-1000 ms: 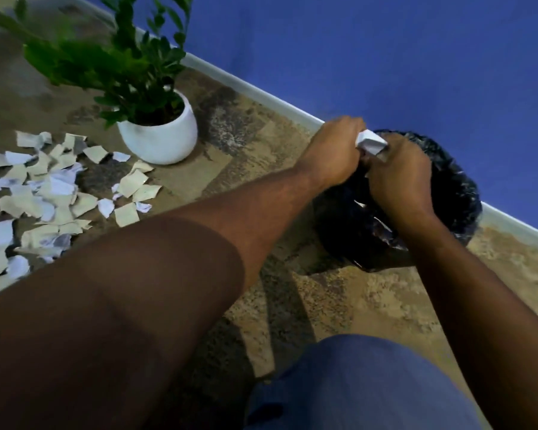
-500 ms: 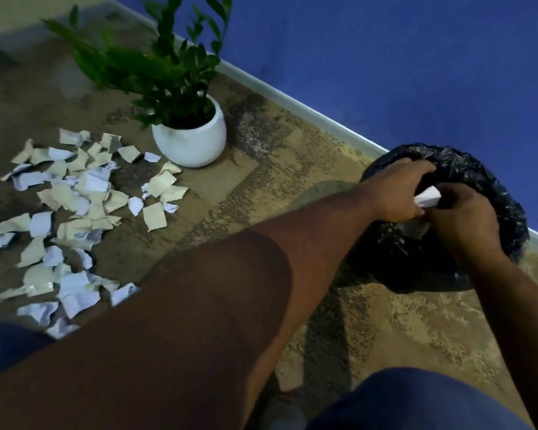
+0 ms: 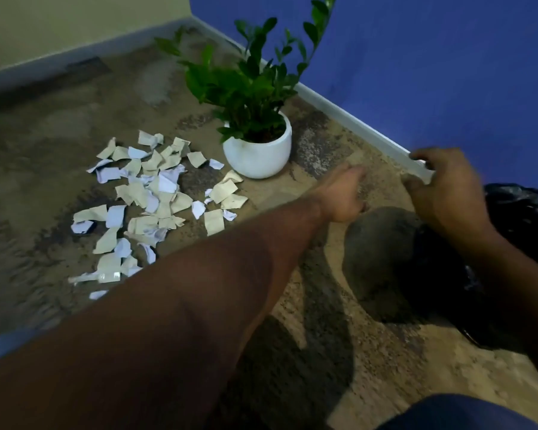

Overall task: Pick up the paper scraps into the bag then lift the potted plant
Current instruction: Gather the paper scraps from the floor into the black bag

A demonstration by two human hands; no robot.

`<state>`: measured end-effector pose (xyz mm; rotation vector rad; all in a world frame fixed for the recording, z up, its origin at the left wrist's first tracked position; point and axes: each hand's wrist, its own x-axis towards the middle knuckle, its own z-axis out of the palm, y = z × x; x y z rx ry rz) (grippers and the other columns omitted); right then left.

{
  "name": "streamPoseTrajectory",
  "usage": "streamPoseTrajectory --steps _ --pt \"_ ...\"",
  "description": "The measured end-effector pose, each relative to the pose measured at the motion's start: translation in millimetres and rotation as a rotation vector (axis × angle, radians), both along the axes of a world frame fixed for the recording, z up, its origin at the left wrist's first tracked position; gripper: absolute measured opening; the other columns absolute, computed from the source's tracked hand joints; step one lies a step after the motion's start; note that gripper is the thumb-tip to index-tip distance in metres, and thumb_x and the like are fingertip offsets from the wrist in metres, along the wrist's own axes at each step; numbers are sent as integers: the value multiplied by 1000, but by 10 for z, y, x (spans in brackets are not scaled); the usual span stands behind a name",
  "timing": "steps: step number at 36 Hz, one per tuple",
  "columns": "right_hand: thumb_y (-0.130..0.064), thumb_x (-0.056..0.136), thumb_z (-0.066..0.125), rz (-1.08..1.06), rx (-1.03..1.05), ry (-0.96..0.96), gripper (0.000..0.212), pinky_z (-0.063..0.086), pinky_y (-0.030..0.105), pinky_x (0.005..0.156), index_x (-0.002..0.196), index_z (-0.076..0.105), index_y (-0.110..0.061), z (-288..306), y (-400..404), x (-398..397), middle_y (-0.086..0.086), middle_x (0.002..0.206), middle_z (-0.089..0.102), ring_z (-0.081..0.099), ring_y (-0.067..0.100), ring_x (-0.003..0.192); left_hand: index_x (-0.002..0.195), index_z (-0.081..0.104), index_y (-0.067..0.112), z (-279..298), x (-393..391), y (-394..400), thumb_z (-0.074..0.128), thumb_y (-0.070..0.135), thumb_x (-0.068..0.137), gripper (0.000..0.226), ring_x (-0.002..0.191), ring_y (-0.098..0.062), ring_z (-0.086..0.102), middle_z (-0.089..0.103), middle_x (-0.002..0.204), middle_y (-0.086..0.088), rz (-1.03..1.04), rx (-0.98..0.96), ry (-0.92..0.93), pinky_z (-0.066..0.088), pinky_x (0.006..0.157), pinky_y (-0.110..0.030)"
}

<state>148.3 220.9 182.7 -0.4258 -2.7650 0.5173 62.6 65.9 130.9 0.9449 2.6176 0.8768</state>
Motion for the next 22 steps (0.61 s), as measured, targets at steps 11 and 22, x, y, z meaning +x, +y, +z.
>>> streamPoseTrajectory --steps 11,22 --pt "-28 85 69 529 247 -491 65 46 39 101 144 41 -25 -584 -1309 -1004 5 145 41 47 26 128 139 48 11 -420 -761 -1550 81 42 74 79 125 -29 52 51 138 -13 127 -446 -123 46 103 -37" --pt "-38 65 87 620 200 -638 104 51 38 96 150 29 -21 -1475 -2196 -1750 5 151 35 47 28 130 138 48 11 -1066 -1140 -2367 88 46 62 93 126 -29 53 55 138 -12 309 -450 -261 44 103 -36"
